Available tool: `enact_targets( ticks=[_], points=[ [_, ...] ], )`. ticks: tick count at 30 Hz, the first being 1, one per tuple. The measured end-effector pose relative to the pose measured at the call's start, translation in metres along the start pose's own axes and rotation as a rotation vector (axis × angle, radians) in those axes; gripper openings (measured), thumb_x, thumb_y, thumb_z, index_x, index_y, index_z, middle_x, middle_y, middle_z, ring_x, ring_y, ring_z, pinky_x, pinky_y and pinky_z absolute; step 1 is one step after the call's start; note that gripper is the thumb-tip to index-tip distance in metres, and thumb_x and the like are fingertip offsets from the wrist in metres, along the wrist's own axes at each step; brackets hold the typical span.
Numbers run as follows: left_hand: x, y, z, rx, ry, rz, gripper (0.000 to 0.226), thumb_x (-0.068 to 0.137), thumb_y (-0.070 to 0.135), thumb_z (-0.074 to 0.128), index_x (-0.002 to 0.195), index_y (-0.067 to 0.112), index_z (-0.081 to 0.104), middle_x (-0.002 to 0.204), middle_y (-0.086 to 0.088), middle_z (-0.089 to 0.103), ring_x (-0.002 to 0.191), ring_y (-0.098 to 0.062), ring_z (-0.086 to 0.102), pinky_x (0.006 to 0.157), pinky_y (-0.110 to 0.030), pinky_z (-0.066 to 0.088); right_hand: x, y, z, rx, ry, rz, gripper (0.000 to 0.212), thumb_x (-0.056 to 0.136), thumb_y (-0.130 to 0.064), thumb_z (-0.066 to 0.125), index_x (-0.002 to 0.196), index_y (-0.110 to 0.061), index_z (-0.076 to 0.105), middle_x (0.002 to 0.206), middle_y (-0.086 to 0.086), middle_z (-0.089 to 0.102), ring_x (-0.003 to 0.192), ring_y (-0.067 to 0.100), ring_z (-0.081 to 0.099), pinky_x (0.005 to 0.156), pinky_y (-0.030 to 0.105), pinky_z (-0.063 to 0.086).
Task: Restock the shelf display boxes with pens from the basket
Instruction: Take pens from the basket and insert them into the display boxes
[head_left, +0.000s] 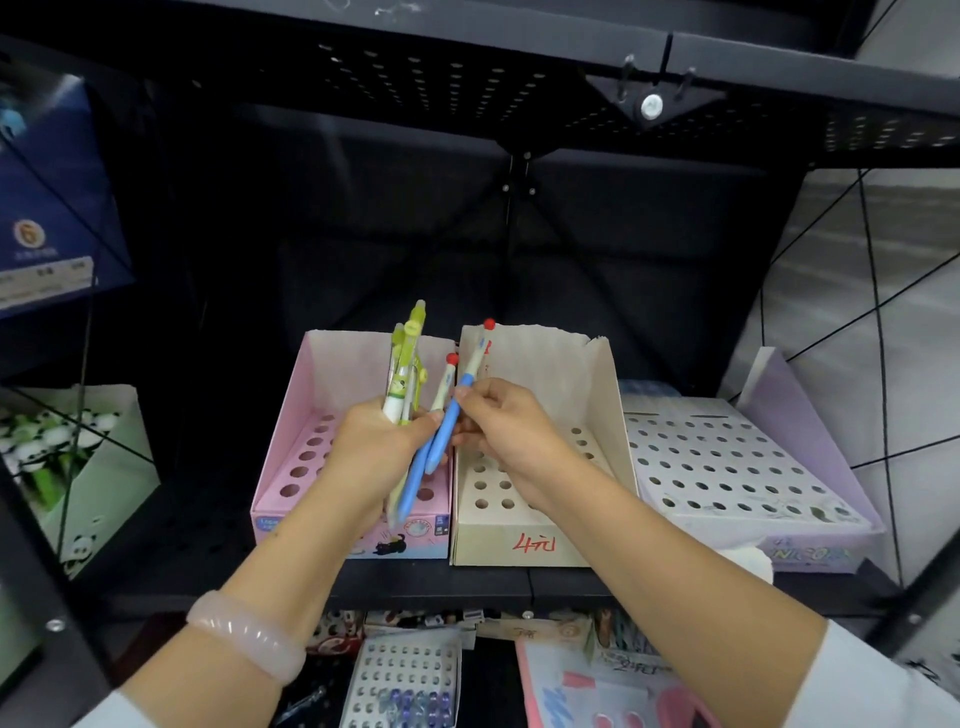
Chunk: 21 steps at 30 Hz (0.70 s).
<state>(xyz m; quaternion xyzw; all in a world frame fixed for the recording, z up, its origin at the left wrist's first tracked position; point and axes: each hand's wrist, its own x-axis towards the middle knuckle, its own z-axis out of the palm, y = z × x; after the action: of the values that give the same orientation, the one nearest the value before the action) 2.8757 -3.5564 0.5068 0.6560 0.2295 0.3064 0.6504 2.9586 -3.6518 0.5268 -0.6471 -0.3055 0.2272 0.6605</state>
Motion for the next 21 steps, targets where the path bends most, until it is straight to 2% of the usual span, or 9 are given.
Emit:
enact_targets(
  ticks=[5, 11, 13, 15, 17, 19, 21],
  points=[
    [0.001, -0.001, -0.005, 0.004, -0.036, -0.031, 0.011, 0.084, 0.012, 0.066, 0.08, 0.002, 0.065, 0.06, -0.008, 0.066, 0.052, -0.016, 0.063, 0.047, -0.027, 0.05, -0.001, 0.004, -0.005, 0.018, -0.002, 0.024, 0.018, 0.097, -0.016, 0.048, 0.086, -0.008, 0.059, 0.068, 0.001, 0.061, 0.056, 0.004, 0.063, 0.062, 0.016, 0.054],
    [-0.004, 0.001, -0.004, -0.028, -0.061, -0.055, 0.009, 0.084, 0.011, 0.065, 0.078, 0.005, 0.063, 0.056, -0.005, 0.067, 0.05, -0.016, 0.064, 0.044, -0.024, 0.05, -0.004, 0.011, -0.012, 0.11, -0.005, 0.038, 0.019, 0.097, -0.019, 0.048, 0.086, -0.008, 0.059, 0.068, 0.001, 0.064, 0.058, 0.005, 0.062, 0.062, 0.016, 0.053],
    [-0.005, 0.002, -0.006, -0.056, -0.061, -0.069, 0.009, 0.085, 0.011, 0.065, 0.08, 0.004, 0.063, 0.057, -0.007, 0.067, 0.051, -0.017, 0.064, 0.046, -0.028, 0.053, -0.003, 0.012, -0.015, 0.152, 0.04, 0.029, 0.018, 0.098, -0.02, 0.046, 0.087, -0.01, 0.057, 0.069, 0.002, 0.063, 0.057, 0.006, 0.061, 0.063, 0.019, 0.054],
    [-0.005, 0.002, -0.007, -0.096, -0.061, -0.091, 0.009, 0.085, 0.011, 0.066, 0.084, 0.003, 0.062, 0.061, -0.009, 0.069, 0.055, -0.019, 0.065, 0.055, -0.036, 0.058, 0.0, 0.007, -0.021, 0.148, 0.129, -0.034, 0.017, 0.099, -0.021, 0.043, 0.088, -0.013, 0.055, 0.065, 0.0, 0.062, 0.054, 0.006, 0.061, 0.063, 0.022, 0.054],
    [-0.005, 0.002, -0.008, -0.118, -0.05, -0.101, 0.009, 0.084, 0.01, 0.066, 0.085, 0.003, 0.061, 0.062, -0.007, 0.07, 0.057, -0.019, 0.067, 0.059, -0.037, 0.058, 0.005, -0.001, -0.032, 0.006, 0.264, -0.157, 0.015, 0.099, -0.023, 0.043, 0.088, -0.02, 0.052, 0.065, -0.004, 0.062, 0.053, 0.002, 0.061, 0.06, 0.019, 0.054],
    [-0.005, 0.003, -0.008, -0.114, -0.052, -0.108, 0.009, 0.084, 0.01, 0.066, 0.087, 0.002, 0.061, 0.062, -0.006, 0.071, 0.057, -0.017, 0.068, 0.056, -0.033, 0.059, 0.011, -0.006, -0.044, -0.249, 0.386, -0.284, 0.014, 0.098, -0.025, 0.043, 0.085, -0.027, 0.047, 0.069, -0.007, 0.063, 0.054, -0.002, 0.062, 0.053, 0.008, 0.048],
    [-0.006, 0.004, -0.006, -0.096, -0.067, -0.113, 0.009, 0.084, 0.01, 0.066, 0.088, 0.002, 0.062, 0.065, -0.006, 0.071, 0.058, -0.017, 0.069, 0.051, -0.029, 0.057, 0.019, -0.005, -0.052, -0.494, 0.433, -0.326, 0.013, 0.098, -0.027, 0.043, 0.085, -0.026, 0.044, 0.071, -0.008, 0.063, 0.059, -0.003, 0.063, 0.05, 0.005, 0.043]
  ],
)
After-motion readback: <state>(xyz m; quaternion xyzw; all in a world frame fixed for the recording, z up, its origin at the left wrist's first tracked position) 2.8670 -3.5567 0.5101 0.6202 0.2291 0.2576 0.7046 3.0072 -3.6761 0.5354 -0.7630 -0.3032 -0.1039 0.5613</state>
